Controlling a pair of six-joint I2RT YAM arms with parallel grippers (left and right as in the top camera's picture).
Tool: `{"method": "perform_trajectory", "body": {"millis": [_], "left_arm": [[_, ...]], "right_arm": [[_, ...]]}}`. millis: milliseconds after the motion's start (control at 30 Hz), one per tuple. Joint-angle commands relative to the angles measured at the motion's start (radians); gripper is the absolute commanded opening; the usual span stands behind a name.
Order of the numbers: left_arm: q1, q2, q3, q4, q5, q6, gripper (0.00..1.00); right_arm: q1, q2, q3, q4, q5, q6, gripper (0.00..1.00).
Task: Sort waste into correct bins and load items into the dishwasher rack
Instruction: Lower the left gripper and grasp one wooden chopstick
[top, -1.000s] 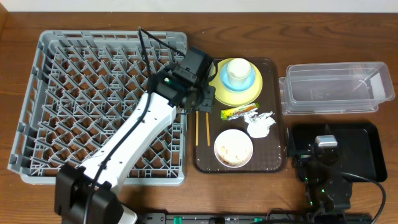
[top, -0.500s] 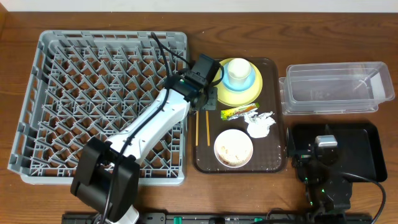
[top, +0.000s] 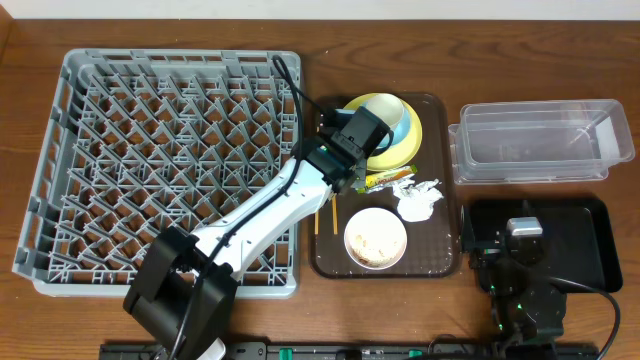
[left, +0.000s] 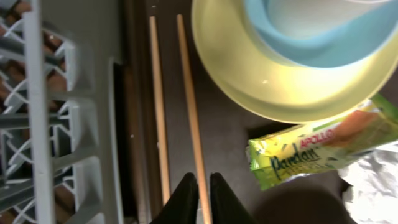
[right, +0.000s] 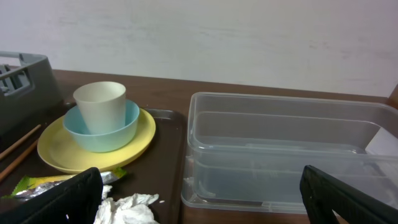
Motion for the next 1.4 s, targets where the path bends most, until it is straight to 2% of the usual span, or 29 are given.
{"method": "perform_trajectory", "body": {"millis": [0,100,267,667,800,1133,1267,1367], "left_arm": [[0.004,0.019,-0.003,-0.028,0.009,-0.064,0.10],[0.003,0.019,-0.003,-0.064,0.053,-0.060,0.10],[0.005,0.019,-0.003,-0.085,0.046,0.039,0.10],[0.005,0.019,-0.005,-0.079,-0.051,0.037,0.12],[0.005,0.019,-0.017,-0.068,-0.051,0.036,0.16],[0.019,0.019,-0.039,-0.037,-0.082,0.037,0.17],[0.049,0.019,-0.043,-0.018,-0.081,0.037,0.28],[0.071,0.019,-0.051,-0.009,-0.080,0.037,0.29]], "right_arm": [[0.000,-0.002,-0.001,-0.003,-0.003,-0.008,0.99],[0.000,-0.002,-0.001,-0.003,-0.003,-0.009,0.99],[0.000,-0.002,-0.001,-0.003,-0.003,-0.008,0.99],[0.000,-0.002,-0.001,-0.003,-0.003,-0.008,0.99],[0.000,-0.002,-0.001,-0.003,-0.003,-0.008,0.99],[0.000,-0.002,-0.001,-0.003,-0.003,-0.008,0.99],[0.000,-0.002,-0.001,-0.003,-0.003,-0.008,0.99],[0.000,-0.002,-0.001,-0.003,-0.003,-0.008,0.99]]}}
